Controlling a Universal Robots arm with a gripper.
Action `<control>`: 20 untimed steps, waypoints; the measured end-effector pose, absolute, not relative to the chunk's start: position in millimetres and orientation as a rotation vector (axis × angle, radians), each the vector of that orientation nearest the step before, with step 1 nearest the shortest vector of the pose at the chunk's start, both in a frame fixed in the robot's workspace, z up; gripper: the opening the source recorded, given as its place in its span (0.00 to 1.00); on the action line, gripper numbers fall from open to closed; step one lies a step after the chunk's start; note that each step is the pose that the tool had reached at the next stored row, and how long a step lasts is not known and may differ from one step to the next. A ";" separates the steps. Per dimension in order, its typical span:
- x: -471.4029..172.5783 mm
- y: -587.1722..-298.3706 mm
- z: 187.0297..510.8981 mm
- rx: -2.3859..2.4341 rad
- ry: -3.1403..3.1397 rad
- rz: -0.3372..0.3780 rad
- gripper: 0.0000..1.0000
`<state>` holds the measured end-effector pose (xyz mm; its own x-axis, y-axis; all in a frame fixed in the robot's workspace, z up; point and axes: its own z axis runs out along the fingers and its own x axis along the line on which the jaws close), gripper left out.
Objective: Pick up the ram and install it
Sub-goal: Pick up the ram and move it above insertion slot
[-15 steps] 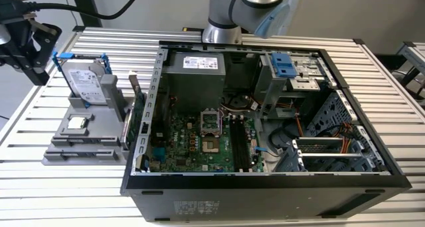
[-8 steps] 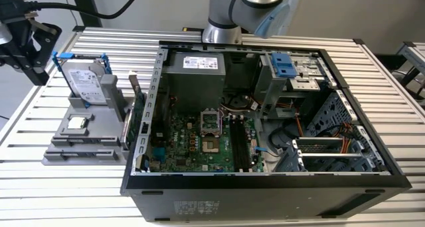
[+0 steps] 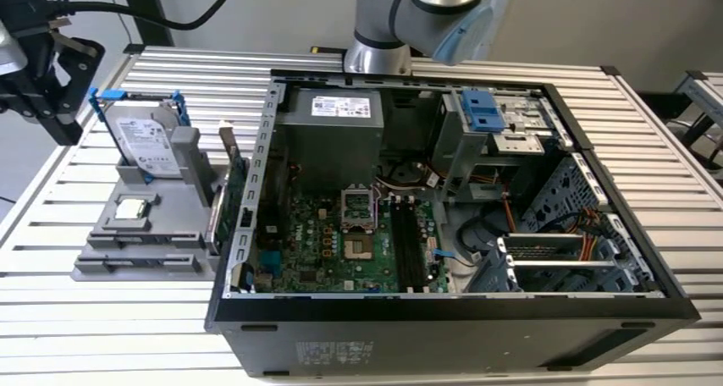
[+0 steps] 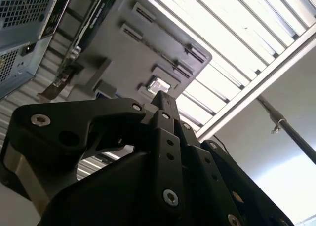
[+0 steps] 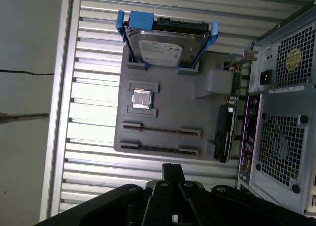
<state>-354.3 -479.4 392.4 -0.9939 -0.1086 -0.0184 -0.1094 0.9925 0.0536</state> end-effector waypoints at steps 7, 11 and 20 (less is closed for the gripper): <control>-354.3 -479.4 392.5 -0.351 3.109 0.086 0.00; -354.3 -479.4 392.5 -0.461 3.096 0.087 0.00; -354.2 -479.4 392.5 -0.705 3.054 0.088 0.00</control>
<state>-354.2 -479.4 392.5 -0.8990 -0.4376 -0.0183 -0.4379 0.8974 0.0534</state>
